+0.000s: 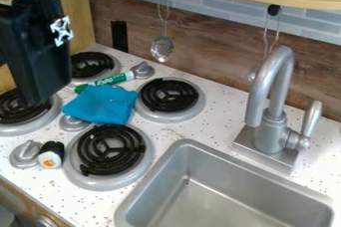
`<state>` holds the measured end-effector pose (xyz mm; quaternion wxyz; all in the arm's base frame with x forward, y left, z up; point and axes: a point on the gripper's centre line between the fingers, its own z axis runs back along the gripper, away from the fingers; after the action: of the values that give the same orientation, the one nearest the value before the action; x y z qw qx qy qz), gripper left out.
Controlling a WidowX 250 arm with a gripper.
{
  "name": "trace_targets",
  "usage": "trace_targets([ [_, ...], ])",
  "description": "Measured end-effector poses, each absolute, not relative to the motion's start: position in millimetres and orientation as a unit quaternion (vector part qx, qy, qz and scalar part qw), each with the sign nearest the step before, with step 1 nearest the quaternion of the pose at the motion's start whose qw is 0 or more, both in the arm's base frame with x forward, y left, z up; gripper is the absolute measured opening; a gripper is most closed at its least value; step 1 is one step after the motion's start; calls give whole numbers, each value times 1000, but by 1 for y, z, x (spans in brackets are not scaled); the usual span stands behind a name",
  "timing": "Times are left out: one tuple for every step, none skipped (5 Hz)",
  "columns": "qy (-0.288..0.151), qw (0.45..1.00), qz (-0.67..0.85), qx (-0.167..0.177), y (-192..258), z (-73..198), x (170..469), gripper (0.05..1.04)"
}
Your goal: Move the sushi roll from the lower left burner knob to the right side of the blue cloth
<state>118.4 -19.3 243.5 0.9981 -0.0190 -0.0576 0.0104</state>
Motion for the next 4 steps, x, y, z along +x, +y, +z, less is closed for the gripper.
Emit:
trace_targets([
  [-55, 998, 11, -18, -18, 242, 118, 1001],
  [-45, 998, 36, -21, -4, 235, 133, 1001],
  [-27, 996, 79, -23, 16, 225, 150, 1001],
  [-31, 994, 107, -9, 40, 217, 171, 1001],
])
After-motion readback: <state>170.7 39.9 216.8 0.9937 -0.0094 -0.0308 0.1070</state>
